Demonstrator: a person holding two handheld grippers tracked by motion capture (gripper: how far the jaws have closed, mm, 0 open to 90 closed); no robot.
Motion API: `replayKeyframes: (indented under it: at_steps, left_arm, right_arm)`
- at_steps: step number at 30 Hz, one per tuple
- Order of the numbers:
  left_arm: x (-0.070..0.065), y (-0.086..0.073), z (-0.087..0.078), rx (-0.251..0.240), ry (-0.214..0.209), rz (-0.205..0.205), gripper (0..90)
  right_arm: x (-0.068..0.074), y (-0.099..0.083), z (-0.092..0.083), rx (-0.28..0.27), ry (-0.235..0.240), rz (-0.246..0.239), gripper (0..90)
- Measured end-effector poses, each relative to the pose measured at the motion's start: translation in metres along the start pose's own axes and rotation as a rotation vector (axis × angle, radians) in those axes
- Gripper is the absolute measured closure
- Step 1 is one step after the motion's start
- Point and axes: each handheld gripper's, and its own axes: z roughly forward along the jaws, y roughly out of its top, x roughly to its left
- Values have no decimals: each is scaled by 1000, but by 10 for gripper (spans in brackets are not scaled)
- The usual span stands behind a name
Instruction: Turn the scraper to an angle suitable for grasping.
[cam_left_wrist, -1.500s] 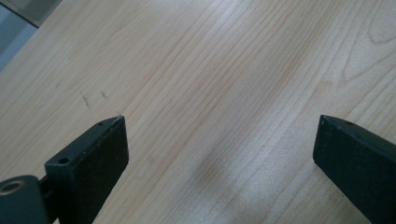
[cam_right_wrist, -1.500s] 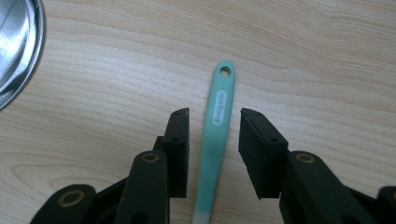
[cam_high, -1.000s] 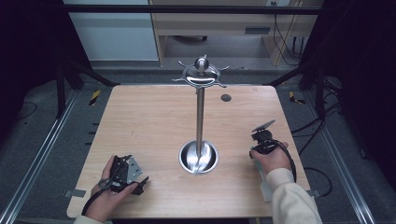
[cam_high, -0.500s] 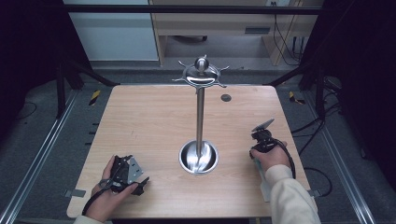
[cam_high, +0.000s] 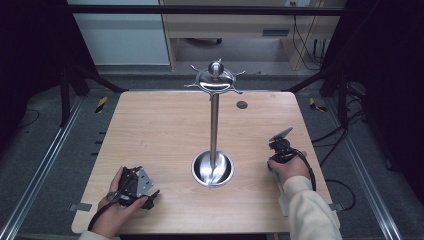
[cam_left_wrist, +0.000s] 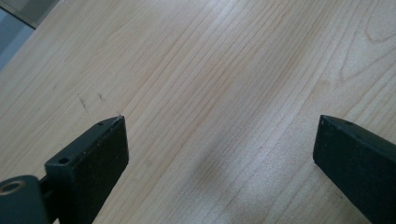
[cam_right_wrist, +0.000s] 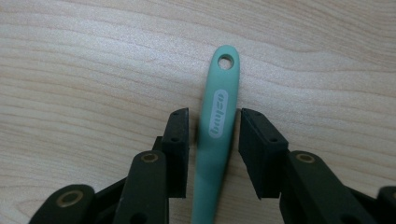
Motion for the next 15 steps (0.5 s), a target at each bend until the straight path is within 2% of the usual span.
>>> replayKeyframes:
  at_steps: [15]
  left_arm:
    - [0, 0, 0, 1, -2, 2, 31]
  right_arm:
    - [2, 0, 0, 3, -31, 3, 721]
